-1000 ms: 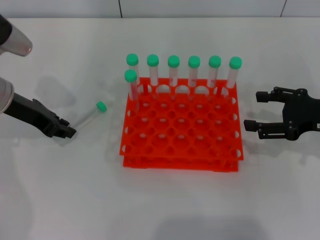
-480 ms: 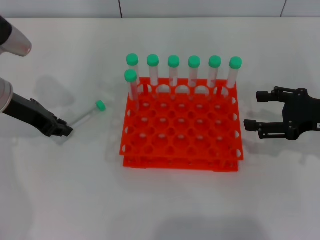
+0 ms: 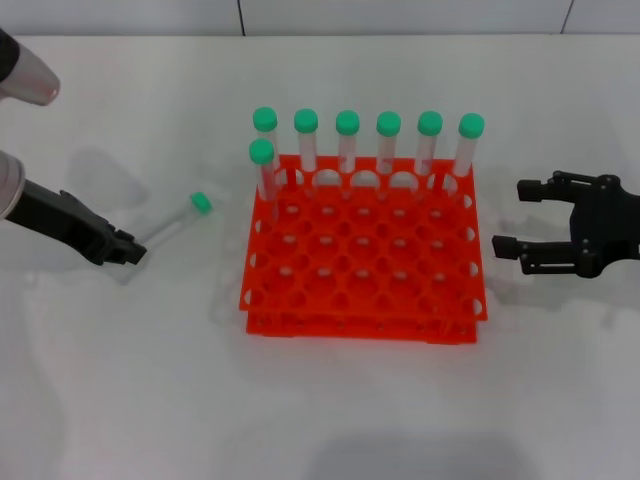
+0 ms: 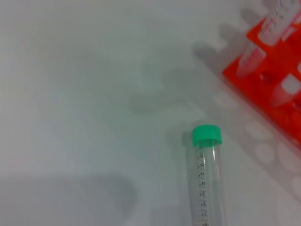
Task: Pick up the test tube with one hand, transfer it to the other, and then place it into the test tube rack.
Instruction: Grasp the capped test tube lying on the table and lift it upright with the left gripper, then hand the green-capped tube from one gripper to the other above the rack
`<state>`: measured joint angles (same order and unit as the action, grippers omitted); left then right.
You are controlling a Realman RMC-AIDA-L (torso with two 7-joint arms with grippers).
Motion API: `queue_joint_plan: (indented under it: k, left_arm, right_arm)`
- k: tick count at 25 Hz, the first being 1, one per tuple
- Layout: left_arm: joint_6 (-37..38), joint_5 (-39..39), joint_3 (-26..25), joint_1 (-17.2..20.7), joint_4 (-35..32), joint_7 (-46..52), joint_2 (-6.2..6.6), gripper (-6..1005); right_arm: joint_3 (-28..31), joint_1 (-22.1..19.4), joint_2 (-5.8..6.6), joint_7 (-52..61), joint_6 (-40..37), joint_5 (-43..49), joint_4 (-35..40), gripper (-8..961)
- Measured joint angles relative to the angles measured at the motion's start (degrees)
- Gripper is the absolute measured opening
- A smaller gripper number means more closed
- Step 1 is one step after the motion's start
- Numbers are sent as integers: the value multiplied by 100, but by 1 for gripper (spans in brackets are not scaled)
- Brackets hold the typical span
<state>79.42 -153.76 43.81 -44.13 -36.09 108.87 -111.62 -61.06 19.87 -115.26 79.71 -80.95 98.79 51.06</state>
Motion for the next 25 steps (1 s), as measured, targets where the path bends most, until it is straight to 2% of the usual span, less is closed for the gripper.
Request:
queue_joint_plan:
  k: [4,8,15,20,25]
  left_arm:
    - [-47,387,-32,145,-176,-26,50,190]
    - [-18,932,-224,473,-614,-121,80,191]
    - [27,2243,-631,887,-1027,-354,220,193]
    - [170,3392,-656,1019,-1101,-722,269,194]
    - [382,4168,-637,971,-1090,-1142,227,195]
  right_arm:
    - [89,-32,2,0,-27,-2,0,844]
    - [92,-35,4,0,-33,-7,0,844]
    - [95,-34,4,0,-10,-17,9,843]
    - [130,-36,9,0,-20,-83,38,843]
    - [155,-12,10,0,-21,-87,46,844]
